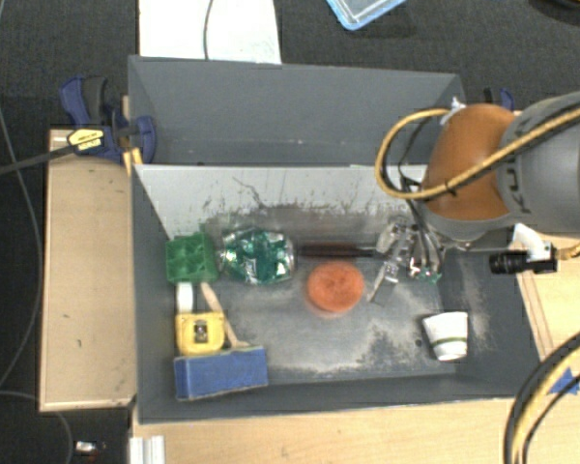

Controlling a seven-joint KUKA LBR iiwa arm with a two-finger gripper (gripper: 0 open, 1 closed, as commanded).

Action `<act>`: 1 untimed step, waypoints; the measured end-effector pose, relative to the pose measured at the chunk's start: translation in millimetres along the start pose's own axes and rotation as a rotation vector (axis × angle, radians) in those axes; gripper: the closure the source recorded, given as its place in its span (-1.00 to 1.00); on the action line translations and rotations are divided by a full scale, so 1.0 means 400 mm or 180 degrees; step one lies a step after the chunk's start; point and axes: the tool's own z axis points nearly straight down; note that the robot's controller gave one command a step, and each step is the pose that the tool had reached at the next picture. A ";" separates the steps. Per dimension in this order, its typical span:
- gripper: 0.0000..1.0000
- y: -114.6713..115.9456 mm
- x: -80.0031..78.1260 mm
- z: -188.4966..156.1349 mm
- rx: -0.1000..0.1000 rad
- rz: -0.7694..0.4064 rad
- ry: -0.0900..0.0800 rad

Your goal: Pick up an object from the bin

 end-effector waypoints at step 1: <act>-1.00 0.112 0.017 0.073 -0.0002 -0.0997 0.0007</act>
Offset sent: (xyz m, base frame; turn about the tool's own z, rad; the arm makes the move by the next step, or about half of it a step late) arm -0.0277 0.0634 -0.0242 0.0887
